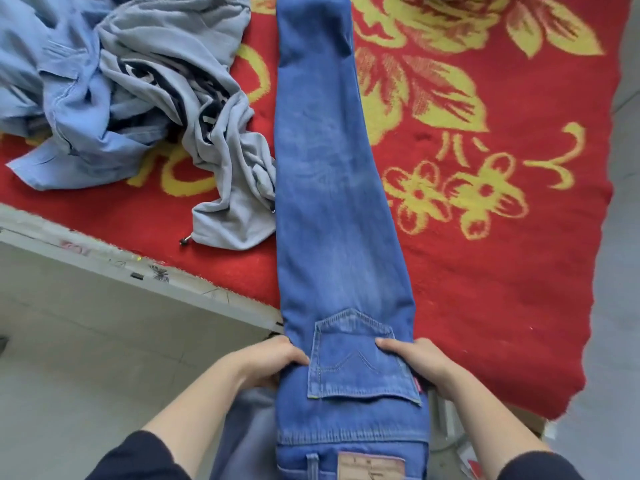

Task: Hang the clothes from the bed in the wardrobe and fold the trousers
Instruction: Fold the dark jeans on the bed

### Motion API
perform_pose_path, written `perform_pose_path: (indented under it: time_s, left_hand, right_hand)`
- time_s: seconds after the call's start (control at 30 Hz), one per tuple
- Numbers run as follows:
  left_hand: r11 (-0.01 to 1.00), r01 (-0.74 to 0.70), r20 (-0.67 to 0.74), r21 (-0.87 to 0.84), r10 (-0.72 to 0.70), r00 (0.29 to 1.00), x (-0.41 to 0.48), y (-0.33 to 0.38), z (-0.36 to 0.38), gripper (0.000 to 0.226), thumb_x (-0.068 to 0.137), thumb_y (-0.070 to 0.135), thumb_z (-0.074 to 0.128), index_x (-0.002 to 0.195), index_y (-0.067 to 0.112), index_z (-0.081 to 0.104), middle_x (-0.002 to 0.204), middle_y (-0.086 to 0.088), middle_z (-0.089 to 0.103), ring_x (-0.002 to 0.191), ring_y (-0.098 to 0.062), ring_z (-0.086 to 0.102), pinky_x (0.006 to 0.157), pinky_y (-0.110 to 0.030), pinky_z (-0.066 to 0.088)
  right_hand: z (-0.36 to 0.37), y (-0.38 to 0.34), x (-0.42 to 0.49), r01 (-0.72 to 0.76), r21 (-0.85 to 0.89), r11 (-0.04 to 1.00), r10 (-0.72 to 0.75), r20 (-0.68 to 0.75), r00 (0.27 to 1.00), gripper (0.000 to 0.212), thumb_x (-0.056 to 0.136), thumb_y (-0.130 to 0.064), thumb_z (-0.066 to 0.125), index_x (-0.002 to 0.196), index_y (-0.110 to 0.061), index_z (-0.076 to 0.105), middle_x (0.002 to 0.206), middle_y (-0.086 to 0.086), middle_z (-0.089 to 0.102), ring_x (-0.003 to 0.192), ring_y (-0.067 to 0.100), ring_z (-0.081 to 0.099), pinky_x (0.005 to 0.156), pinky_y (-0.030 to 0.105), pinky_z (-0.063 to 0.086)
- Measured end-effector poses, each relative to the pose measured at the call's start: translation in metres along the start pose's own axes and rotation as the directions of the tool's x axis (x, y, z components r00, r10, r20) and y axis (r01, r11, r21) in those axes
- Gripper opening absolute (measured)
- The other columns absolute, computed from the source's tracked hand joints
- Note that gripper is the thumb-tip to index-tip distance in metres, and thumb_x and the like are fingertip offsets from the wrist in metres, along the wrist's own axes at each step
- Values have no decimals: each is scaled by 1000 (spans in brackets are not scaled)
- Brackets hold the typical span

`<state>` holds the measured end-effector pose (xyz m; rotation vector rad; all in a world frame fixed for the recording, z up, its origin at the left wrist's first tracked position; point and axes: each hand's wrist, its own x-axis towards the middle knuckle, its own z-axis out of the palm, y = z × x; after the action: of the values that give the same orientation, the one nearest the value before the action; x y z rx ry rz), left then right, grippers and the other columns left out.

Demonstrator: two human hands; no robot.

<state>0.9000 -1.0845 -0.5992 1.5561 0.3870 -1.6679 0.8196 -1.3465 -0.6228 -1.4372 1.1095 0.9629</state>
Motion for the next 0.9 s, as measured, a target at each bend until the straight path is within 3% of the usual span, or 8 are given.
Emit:
perform_pose_path:
  time_s: [0.17, 0.33, 0.4, 0.5, 0.57, 0.67, 0.77, 0.9]
  left_hand:
    - [997, 81, -61, -10, -82, 995, -29, 0, 31, 36, 86, 9, 60, 121, 6, 58, 117, -12, 68, 107, -30, 64, 80, -40, 50]
    - [940, -209, -264, -271, 136, 955, -50, 48, 1, 82, 88, 10, 64, 152, 27, 15, 123, 2, 63, 89, -12, 68, 72, -26, 55]
    - [875, -305, -287, -377, 203, 936, -58, 81, -21, 57, 88, 13, 61, 142, 25, 44, 124, 0, 63, 104, -18, 65, 93, -35, 51]
    - [775, -244, -149, -583, 194, 970, -70, 131, -54, 18, 79, 25, 65, 89, 13, 75, 88, -9, 72, 77, -23, 68, 75, -33, 55]
    - [694, -266, -155, -669, 220, 963, -63, 163, -79, 27, 86, 24, 53, 78, 7, 72, 74, -10, 69, 64, -22, 65, 63, -27, 54]
    - [614, -316, -192, -723, 261, 946, -47, 211, -114, 26, 92, 19, 43, 99, 4, 63, 86, -12, 66, 75, -22, 64, 77, -31, 52]
    - [590, -375, -276, -715, 255, 927, -26, 252, -149, 38, 95, 26, 51, 125, 3, 58, 122, -16, 60, 114, -29, 58, 99, -37, 49]
    - [483, -437, -359, -759, 250, 899, -7, 312, -195, 25, 96, 18, 48, 108, 3, 64, 103, -12, 68, 93, -23, 66, 50, -24, 57]
  right_hand:
    - [-12, 15, -36, -119, 21, 993, 117, 72, 991, 52, 69, -35, 82, 105, -1, 68, 90, 10, 75, 83, 26, 73, 75, 35, 58]
    - [-27, -58, -56, 64, 179, 982, -79, 79, 994, 45, 76, -23, 76, 115, -13, 55, 97, 6, 73, 89, 24, 72, 79, 41, 58]
    - [-33, -101, -64, 106, 282, 954, -134, 81, 988, 34, 83, -25, 69, 112, -27, 52, 89, -6, 71, 83, 15, 71, 70, 33, 55]
    - [-39, -162, -64, 86, 416, 905, -134, 90, 987, 20, 93, -28, 55, 92, -12, 68, 78, 6, 73, 72, 21, 69, 66, 29, 53]
    - [-41, -198, -49, 117, 489, 864, -135, 2, 991, 28, 100, -19, 44, 79, -10, 59, 53, -2, 67, 51, 12, 65, 48, 19, 49]
    - [-38, -244, -25, 209, 544, 813, -169, -125, 978, 32, 103, -17, 35, 76, -14, 50, 39, -8, 59, 35, 2, 57, 33, 14, 42]
    - [-35, -292, 3, 219, 579, 786, -206, -89, 975, 27, 98, -35, 43, 86, -17, 60, 55, 2, 68, 47, 9, 66, 46, 19, 50]
    - [-36, -356, 29, 236, 605, 760, -249, -65, 966, 24, 94, -45, 45, 108, -26, 53, 79, 13, 75, 69, 21, 74, 52, 22, 52]
